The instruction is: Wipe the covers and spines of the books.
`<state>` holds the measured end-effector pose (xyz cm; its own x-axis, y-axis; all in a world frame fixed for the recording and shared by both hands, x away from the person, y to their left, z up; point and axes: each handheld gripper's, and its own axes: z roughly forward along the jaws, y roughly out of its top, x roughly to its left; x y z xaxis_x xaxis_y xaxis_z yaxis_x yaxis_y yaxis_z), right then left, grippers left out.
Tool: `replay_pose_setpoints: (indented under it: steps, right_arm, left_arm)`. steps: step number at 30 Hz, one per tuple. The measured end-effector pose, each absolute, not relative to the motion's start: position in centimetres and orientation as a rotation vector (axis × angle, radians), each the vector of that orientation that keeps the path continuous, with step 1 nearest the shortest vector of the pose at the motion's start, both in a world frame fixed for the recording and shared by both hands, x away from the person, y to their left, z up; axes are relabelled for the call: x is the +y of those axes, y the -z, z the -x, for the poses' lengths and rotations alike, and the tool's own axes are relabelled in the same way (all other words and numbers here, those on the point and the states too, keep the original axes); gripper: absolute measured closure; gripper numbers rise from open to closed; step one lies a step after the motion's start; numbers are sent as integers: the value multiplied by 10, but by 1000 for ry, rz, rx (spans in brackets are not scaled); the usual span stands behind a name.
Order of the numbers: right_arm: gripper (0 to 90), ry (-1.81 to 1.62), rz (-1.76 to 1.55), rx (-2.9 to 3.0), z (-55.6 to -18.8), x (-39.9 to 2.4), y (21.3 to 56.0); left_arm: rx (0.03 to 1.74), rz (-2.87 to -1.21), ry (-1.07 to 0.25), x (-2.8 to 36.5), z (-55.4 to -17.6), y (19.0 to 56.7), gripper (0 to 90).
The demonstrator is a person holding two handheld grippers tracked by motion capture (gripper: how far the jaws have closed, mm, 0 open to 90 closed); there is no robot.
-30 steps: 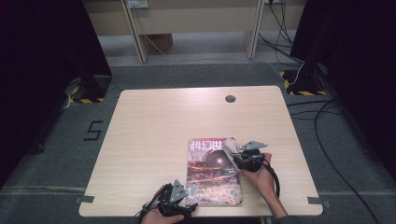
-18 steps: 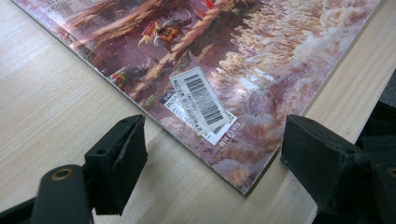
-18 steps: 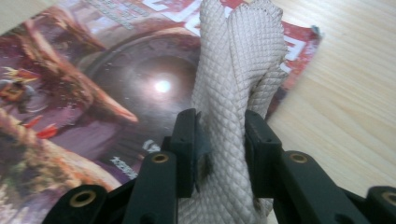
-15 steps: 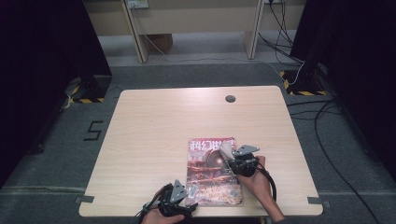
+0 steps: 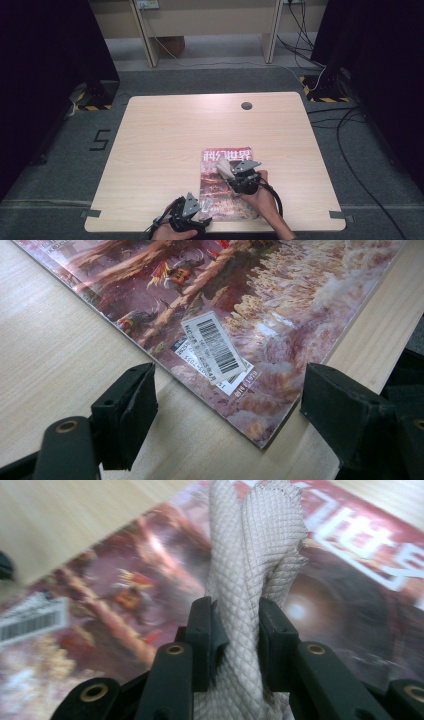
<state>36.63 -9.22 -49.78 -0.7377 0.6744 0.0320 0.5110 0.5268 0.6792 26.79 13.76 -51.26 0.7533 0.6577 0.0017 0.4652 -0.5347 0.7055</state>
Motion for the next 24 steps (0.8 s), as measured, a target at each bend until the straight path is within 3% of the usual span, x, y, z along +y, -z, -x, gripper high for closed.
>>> replay_pose_setpoints:
  steps: [5, 14, 24]
  right_arm:
    - [683, -1055, -1014, 2519, -368, -91, 492]
    - [762, -1022, -1008, 2537, -375, -89, 496]
    - [761, -1052, -964, 2567, -372, -65, 499]
  left_arm:
    - [831, -2240, -351, 138, -268, 512, 219]
    - [831, -2240, -355, 137, -268, 512, 217]
    - [840, -2247, -357, 138, -269, 512, 194]
